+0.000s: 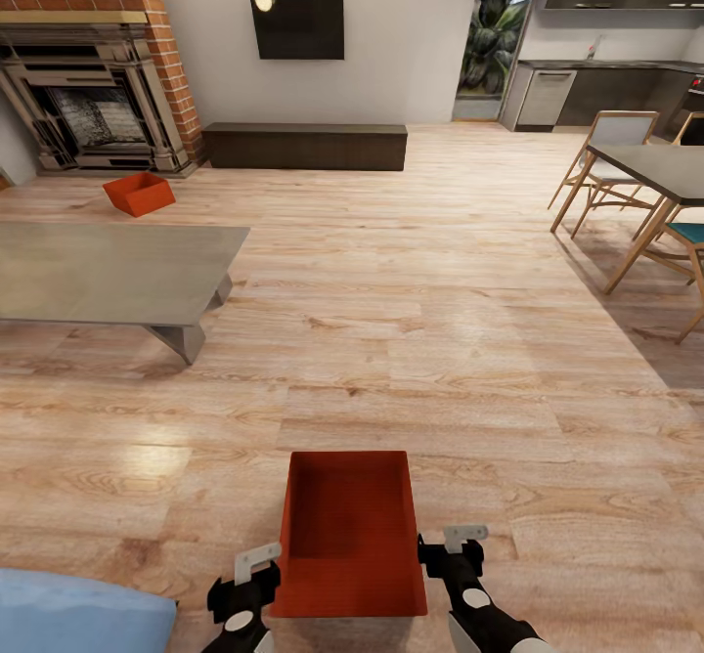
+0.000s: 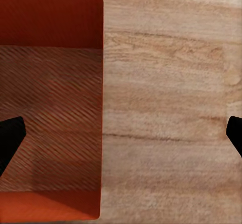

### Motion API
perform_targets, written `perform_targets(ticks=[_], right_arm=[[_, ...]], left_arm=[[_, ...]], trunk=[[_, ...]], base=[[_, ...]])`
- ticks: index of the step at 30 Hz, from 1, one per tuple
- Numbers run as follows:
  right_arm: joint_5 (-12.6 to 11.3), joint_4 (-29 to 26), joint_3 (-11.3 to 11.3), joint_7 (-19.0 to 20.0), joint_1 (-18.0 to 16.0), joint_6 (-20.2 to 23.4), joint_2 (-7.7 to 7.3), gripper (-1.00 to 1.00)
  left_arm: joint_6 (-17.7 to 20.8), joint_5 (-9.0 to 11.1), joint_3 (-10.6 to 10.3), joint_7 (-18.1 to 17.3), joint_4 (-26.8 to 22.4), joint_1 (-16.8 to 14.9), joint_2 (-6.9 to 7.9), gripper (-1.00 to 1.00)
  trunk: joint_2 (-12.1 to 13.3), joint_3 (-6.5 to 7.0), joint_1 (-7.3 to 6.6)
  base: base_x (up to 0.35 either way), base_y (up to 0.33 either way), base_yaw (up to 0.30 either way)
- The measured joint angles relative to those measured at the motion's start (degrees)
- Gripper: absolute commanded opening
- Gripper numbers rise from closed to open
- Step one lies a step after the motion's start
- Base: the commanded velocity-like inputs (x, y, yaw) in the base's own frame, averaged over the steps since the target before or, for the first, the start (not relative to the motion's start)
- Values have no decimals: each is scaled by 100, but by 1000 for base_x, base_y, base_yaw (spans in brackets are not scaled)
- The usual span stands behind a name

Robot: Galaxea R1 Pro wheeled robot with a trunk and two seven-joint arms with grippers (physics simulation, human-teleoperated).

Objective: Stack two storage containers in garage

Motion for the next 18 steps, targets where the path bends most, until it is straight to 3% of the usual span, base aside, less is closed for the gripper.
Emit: perform_targets(ticks=[4,9,10,14,18], right_arm=[[0,-1,0,0,0,4,0,100],[22,6,138,8,0,6,70,100],[29,6,279,17,0,-4,89,100],[26,0,386,20,0,-5,97,100],[12,-16,404,14,0,-2,95,100]], left_arm=[[49,33,27,43,33,0,-8,100],[901,-88,-140,-45,173,0,-41,100],[1153,-209,-348,-201,181,-1,-17,100],[1241,-309,-567,-397,180,-2,-6,100],[1245,-322,-615,-444,169,-2,-9,100]], trunk=[[0,0,0],[0,0,0],[0,0,0],[0,0,0],[0,0,0]], base=[[0,0,0],[0,0,0],[0,0,0],[0,0,0],[0,0,0]])
